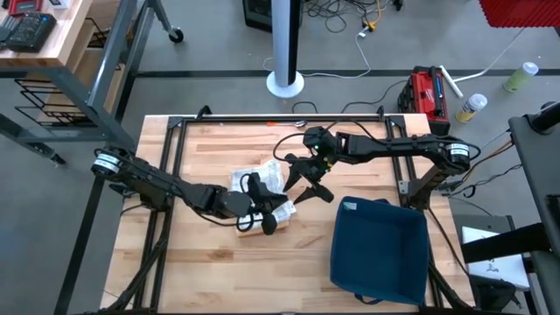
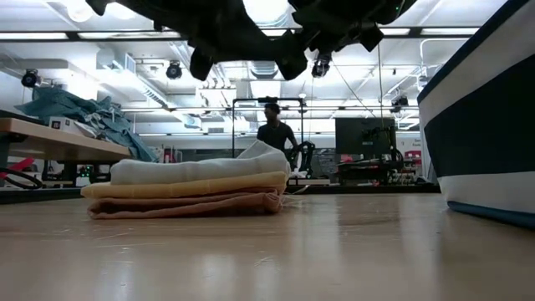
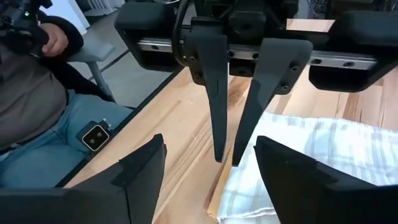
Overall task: Fold towel
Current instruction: Stack the folded white towel on top of the folded yellow towel
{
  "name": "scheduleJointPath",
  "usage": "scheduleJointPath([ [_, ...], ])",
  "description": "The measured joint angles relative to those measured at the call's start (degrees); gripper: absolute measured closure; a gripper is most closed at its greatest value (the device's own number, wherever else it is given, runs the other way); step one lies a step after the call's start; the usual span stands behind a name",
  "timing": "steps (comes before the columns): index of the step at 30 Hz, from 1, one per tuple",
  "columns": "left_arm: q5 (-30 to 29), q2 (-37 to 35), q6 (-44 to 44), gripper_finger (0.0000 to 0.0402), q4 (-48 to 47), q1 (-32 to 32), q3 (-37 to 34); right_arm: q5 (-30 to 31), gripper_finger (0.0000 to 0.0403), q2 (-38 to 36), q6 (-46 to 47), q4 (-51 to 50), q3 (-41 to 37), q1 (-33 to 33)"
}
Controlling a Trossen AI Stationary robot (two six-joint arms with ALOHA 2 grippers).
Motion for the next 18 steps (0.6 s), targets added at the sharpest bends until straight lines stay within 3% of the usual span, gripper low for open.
scheduleJointPath([
  [4, -0.14, 0.00, 2.25, 0.0374, -1.34, 0.54, 0.00, -0.02, 0.0154, 0.00, 0.01, 0.12, -0.03, 0.00],
  [9, -4.69, 0.02, 3.85, 0.0374, -1.56, 0.79, -0.02, -0.07, 0.0146, 0.12, 0.61, 1.20, -0.06, 0.27],
  [18, -3.29, -0.31, 0.68, 0.0384, -7.71, 0.74, -0.13, -0.12, 0.0156, 0.42, 14.25, 3.29, -0.06, 1.40],
])
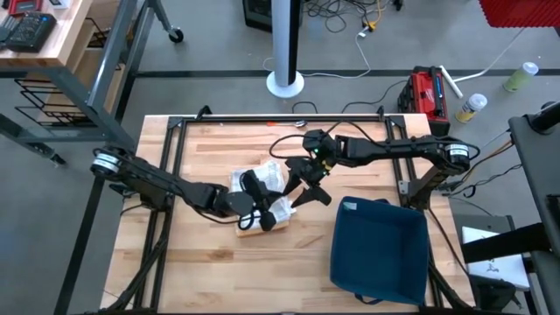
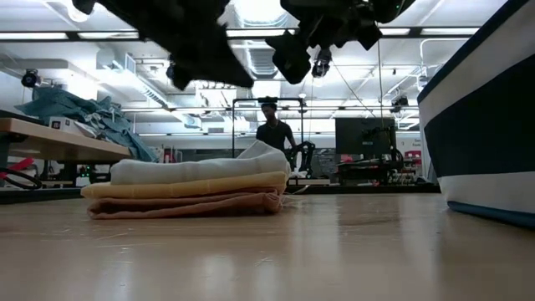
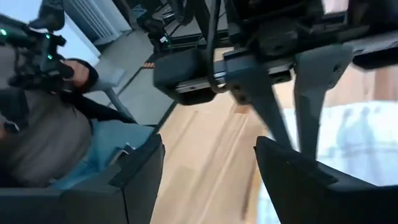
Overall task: Fold towel
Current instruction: Stack the folded white towel on top of the folded yellow towel
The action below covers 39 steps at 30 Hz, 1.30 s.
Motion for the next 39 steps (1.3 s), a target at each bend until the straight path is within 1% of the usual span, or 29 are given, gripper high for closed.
scheduleJointPath([
  [2, 0.57, -0.75, -0.48, 0.0394, -3.02, -0.16, 0.00, -0.02, 0.0158, 0.00, 1.35, -0.03, 0.00, 0.08],
  [5, 1.47, -2.58, -3.48, 0.0399, -11.42, -0.44, 0.00, 0.01, 0.0162, 0.00, 2.20, -0.14, 0.00, -0.02],
  [7, 4.14, -3.88, -5.80, 0.0393, -17.59, -0.44, -0.01, 0.06, 0.0165, 0.00, 2.22, -0.28, 0.00, -0.02],
  [10, 7.50, -4.34, -8.09, 0.0382, -20.85, -0.50, -0.67, 0.03, 0.0169, 0.00, 2.19, -0.25, 0.00, 0.04],
  [13, 9.67, -4.19, -8.34, 0.0371, -20.97, -0.57, -1.97, 0.03, 0.0172, 0.00, 2.17, -0.27, 0.00, 0.02],
  [17, 10.54, -3.80, -8.32, 0.0359, -20.68, -0.56, -3.54, 0.03, 0.0168, 0.00, 2.19, -0.26, 0.00, 0.10],
  [20, 10.55, -3.82, -8.30, 0.0353, -16.81, -0.55, -5.21, 0.03, 0.0162, 0.00, 2.13, -0.30, 0.00, 0.10],
  [23, 10.55, -3.81, -8.32, 0.0353, -14.26, -0.55, -7.17, 0.03, 0.0156, 0.00, 2.88, -0.27, 0.00, 0.39],
  [26, 10.53, -3.22, -10.09, 0.0357, -13.88, -0.55, -9.14, 0.09, 0.0152, 0.00, 4.54, -0.08, 0.00, 1.11],
  [29, 10.48, -3.21, -11.80, 0.0362, -12.25, -0.54, -11.83, 0.68, 0.0150, 0.02, 4.15, 1.23, 0.00, 1.89],
  [30, 10.48, -3.21, -12.25, 0.0363, -11.14, -0.52, -12.75, 2.37, 0.0151, 0.02, 5.73, 2.71, 0.00, 2.17],
  [31, 10.46, -3.21, -12.71, 0.0364, -10.20, -0.52, -13.76, 4.87, 0.0152, 0.02, 9.36, 4.19, 0.00, 2.36],
  [33, 10.38, -3.21, -13.72, 0.0364, -8.22, -0.49, -15.89, 12.43, 0.0159, 0.02, 19.30, 5.35, 0.10, 2.51],
  [35, 9.86, -3.21, -15.60, 0.0364, -6.28, -0.43, -17.75, 18.64, 0.0167, 0.02, 25.60, 4.33, -0.34, 2.48],
  [37, 9.58, -3.21, -17.05, 0.0364, -5.79, -0.11, -19.00, 21.66, 0.0175, 0.02, 26.99, 1.80, -1.01, 2.27],
  [39, 9.57, -3.26, -17.48, 0.0364, -5.48, 0.06, -19.08, 22.89, 0.0182, 0.16, 28.84, -1.00, -1.61, 1.78],
])
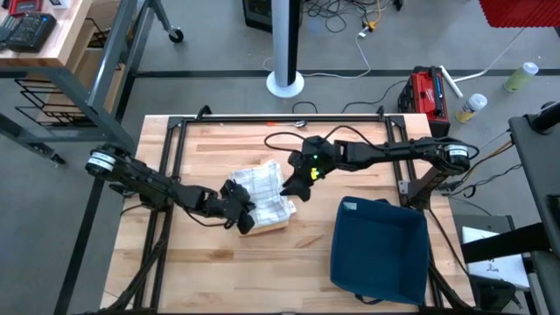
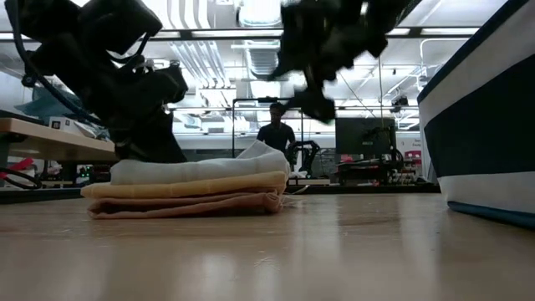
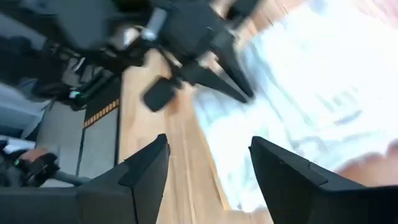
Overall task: Fold towel
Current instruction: Stack the folded white towel on top of the folded yellow towel
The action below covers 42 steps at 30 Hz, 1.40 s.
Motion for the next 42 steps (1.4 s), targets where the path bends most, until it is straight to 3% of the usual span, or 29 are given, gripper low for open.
scheduleJointPath([
  [7, 0.61, 0.64, -1.12, 0.0365, -0.98, 0.12, 0.77, 1.57, 0.0179, 6.03, 7.12, -2.37, -1.36, -1.56],
  [19, 2.30, 0.64, -3.44, 0.0365, -0.84, 0.16, 0.03, 2.49, 0.0099, 16.13, 11.95, 0.35, -1.56, -3.36],
  [24, 2.43, 0.64, -3.35, 0.0365, -0.88, 0.16, 0.00, -2.23, 0.0078, 16.48, 13.34, 5.38, -1.86, -3.36],
  [35, 2.46, 0.64, -3.31, 0.0365, -0.87, 0.16, 0.00, -9.37, 0.0080, 15.11, 12.40, 6.51, -5.46, -3.36],
  [42, 2.56, 0.13, -2.14, 0.0365, -0.97, -0.17, 0.42, -6.63, 0.0080, 10.16, 15.86, 19.78, -13.03, -3.70],
])
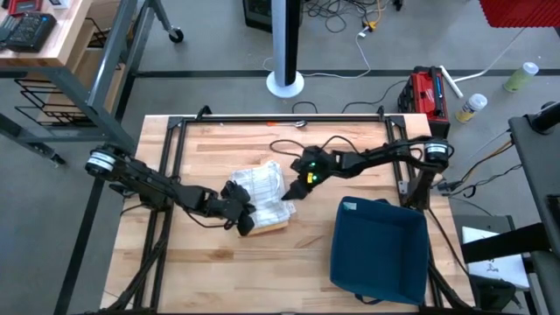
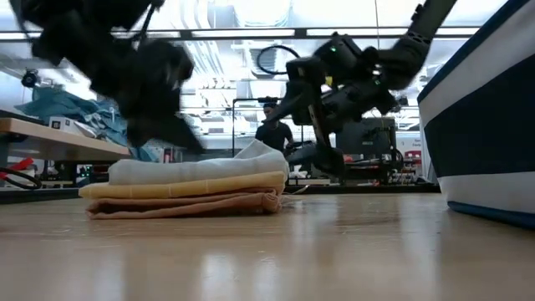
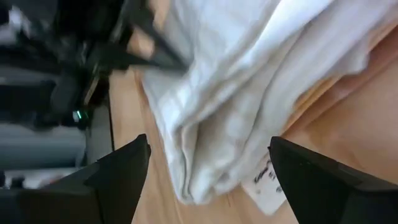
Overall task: Fold towel
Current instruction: Stack the folded white towel on top of the folded yellow towel
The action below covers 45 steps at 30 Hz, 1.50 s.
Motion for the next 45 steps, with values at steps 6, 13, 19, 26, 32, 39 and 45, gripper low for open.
scheduleJointPath([
  [6, -1.02, -2.03, 7.87, 0.0365, 1.74, -0.08, 6.27, 6.30, 0.0080, -0.51, 6.98, 13.26, -7.13, -0.89],
  [13, -5.04, 3.37, 14.43, 0.0365, 0.38, 2.32, 10.29, 9.93, 0.0080, -0.20, 8.16, 15.81, -8.47, -0.67],
  [19, -1.60, 13.12, 13.91, 0.0365, 8.58, 3.79, 9.74, 10.76, 0.0080, 0.96, 8.03, 18.70, -8.46, -0.07],
  [26, 2.53, 20.04, 13.28, 0.0365, 10.03, 4.81, 13.75, 10.33, 0.0080, 4.41, 11.30, 23.27, -8.32, 0.51],
  [32, 3.69, 20.70, 15.53, 0.0365, 9.33, 4.83, 15.47, 10.36, 0.0080, 7.55, 12.89, 24.93, -8.37, 0.53],
  [39, 4.00, 20.81, 15.20, 0.0365, 9.79, 4.92, 14.64, 10.33, 0.0080, 8.63, 13.16, 27.38, -8.07, 1.28],
  [45, 4.29, 20.93, 15.70, 0.0365, 11.73, 5.01, 14.31, 11.40, 0.0080, 8.76, 12.07, 27.59, -8.00, 2.04],
])
